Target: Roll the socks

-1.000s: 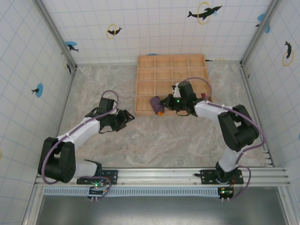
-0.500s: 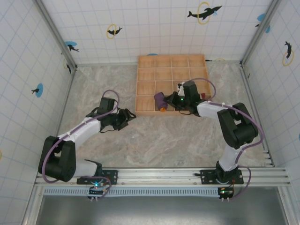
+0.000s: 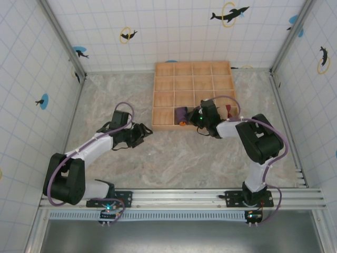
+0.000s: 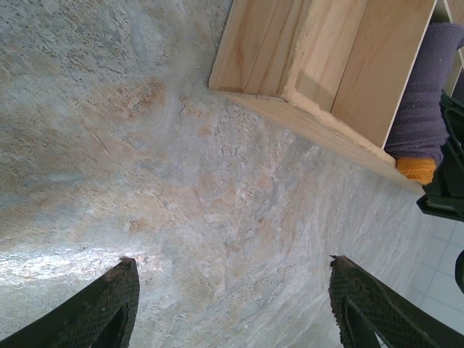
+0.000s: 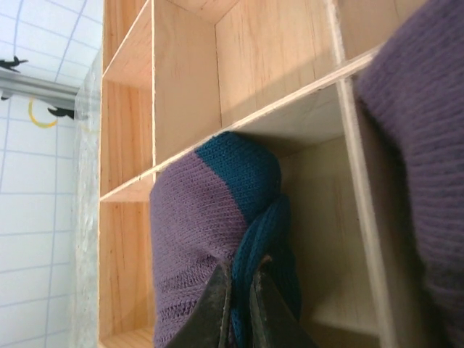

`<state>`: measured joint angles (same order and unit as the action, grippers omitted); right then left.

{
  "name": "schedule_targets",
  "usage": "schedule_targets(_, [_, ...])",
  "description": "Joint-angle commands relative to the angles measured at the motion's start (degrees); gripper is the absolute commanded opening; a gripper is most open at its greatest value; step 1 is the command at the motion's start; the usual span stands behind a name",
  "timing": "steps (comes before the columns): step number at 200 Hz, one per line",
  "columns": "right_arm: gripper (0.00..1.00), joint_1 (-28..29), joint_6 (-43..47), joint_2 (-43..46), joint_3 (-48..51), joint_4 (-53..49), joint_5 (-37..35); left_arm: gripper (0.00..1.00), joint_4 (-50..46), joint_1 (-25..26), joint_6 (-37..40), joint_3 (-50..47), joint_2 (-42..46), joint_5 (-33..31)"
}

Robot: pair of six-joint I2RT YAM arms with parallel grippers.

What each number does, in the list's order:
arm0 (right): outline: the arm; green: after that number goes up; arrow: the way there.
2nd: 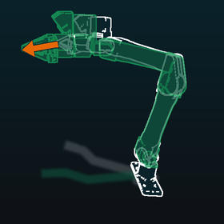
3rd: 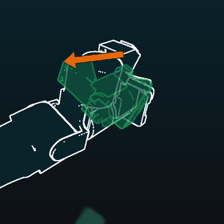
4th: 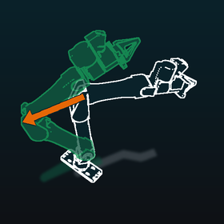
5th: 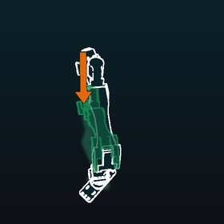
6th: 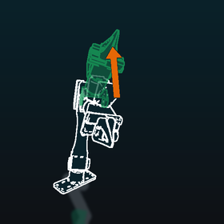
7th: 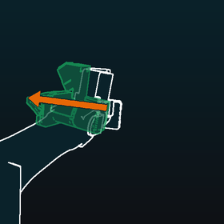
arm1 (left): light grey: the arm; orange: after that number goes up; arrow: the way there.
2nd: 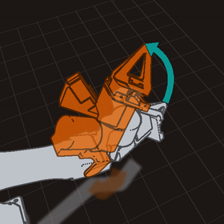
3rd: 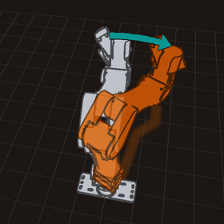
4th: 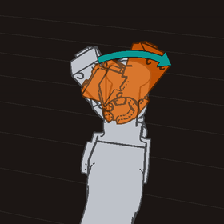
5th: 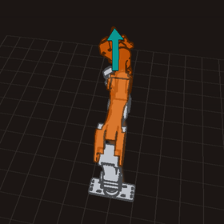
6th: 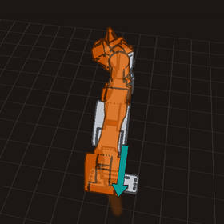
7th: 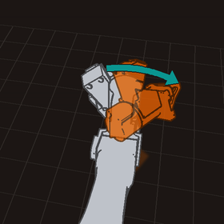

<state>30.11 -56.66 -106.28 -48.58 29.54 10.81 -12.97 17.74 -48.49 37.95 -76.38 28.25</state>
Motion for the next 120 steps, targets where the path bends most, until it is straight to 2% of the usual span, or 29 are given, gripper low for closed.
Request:
schedule_targets(1, [0.00,2.3,-0.2,-1.9,0.4,3.0,-7.3,0.70,-0.2,0.5,-0.2,-0.7,1.1,-0.4])
schedule_targets(68, [0.04,6.3,5.9,-5.9,-3.4,-4.7,-14.5,0.70,-0.6,0.5,0.5,-0.8,1.1,-0.9])
schedule_targets(88, [0.10,6.8,8.4,-7.1,-5.3,-10.0,-16.6,0.70,-0.6,0.5,0.8,-0.8,1.0,-0.9])
schedule_targets(120, [0.28,6.3,9.2,-4.8,-3.7,-10.5,-13.6,0.70,-0.7,0.5,0.7,-0.3,0.5,-0.4])
